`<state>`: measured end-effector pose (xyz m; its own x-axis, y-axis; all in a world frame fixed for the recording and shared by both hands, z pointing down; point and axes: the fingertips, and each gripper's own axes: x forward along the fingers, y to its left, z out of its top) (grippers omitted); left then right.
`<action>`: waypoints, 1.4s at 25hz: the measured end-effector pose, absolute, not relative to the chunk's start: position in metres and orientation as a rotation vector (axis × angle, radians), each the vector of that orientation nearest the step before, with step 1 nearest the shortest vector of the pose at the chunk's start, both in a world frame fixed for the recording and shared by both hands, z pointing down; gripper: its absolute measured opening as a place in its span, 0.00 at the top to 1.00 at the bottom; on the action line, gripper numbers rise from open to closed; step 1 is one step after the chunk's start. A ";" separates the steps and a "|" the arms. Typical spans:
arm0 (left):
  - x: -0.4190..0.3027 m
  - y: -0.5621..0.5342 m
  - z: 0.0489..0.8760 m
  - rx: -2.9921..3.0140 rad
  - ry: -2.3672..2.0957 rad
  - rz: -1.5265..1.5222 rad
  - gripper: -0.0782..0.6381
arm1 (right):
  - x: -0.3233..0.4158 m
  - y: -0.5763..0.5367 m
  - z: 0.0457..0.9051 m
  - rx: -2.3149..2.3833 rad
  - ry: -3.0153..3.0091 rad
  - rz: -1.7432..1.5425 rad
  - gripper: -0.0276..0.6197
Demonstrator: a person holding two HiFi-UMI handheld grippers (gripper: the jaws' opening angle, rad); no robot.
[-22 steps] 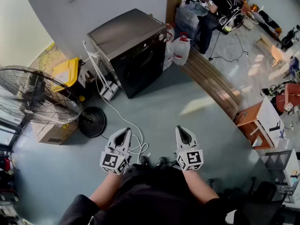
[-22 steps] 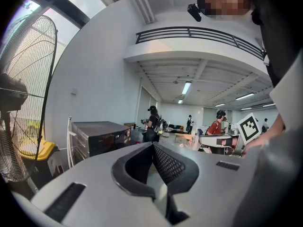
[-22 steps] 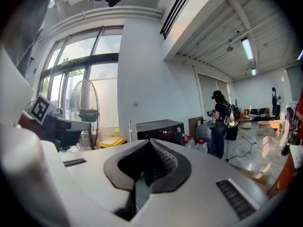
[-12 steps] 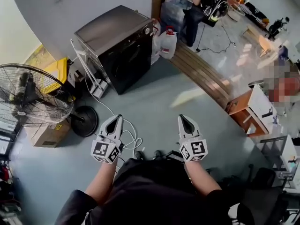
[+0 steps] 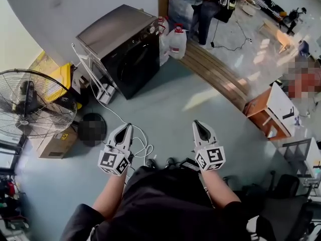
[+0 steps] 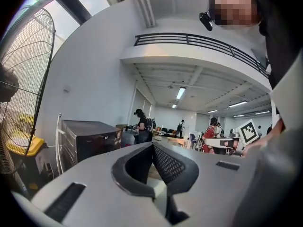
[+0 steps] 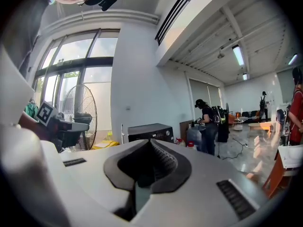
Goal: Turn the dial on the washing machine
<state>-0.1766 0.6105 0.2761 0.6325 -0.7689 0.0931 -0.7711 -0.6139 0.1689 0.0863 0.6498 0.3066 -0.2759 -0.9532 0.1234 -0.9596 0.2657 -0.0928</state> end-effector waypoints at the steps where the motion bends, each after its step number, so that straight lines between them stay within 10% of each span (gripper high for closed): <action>1: -0.174 0.611 0.275 2.652 -1.275 0.025 0.87 | 0.090 0.650 0.306 1.867 -2.466 0.234 0.92; 35: -0.170 0.534 0.283 2.580 -1.488 -0.065 0.87 | 0.115 0.556 0.355 1.786 -2.544 0.363 0.92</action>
<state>-0.1701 0.5336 0.2827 0.5032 -0.8631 0.0433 -0.8560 -0.4910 0.1617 0.1149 0.5556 0.3548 -0.3487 -0.9263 0.1426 -0.9293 0.3218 -0.1814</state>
